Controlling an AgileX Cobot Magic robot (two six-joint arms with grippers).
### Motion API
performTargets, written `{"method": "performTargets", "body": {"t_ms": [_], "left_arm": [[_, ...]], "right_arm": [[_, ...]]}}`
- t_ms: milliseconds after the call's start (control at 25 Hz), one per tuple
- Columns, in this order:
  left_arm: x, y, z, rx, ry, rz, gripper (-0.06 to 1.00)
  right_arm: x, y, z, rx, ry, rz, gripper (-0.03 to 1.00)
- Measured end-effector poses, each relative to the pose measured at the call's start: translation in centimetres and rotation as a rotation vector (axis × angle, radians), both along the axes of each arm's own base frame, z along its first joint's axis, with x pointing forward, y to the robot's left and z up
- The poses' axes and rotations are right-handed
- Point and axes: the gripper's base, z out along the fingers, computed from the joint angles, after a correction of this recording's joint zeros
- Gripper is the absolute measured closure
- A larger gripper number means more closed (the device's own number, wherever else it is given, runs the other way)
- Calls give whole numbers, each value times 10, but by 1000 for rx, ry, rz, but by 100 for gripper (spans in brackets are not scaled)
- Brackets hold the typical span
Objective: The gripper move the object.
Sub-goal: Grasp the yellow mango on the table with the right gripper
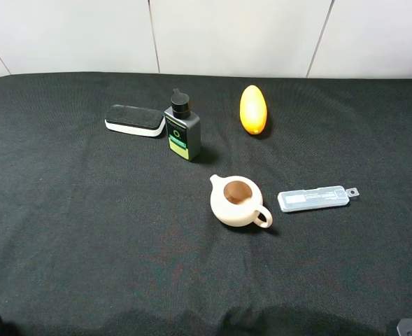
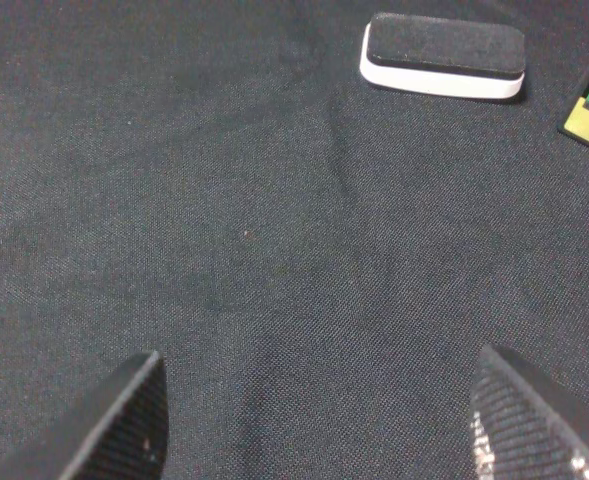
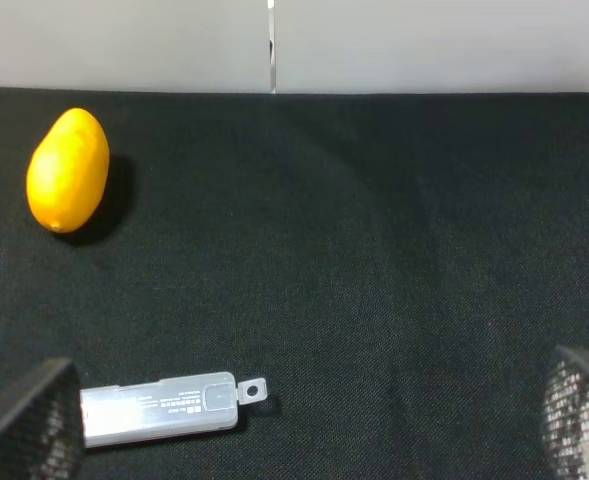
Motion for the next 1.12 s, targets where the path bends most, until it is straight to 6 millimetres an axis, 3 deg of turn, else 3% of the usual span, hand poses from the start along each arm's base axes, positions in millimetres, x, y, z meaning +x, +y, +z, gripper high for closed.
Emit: {"method": "performTargets", "body": {"t_ms": [1120], "left_arm": [[0, 0, 0, 2, 0, 2, 27]], "right_arm": [[0, 0, 0, 0, 0, 0, 27]]}}
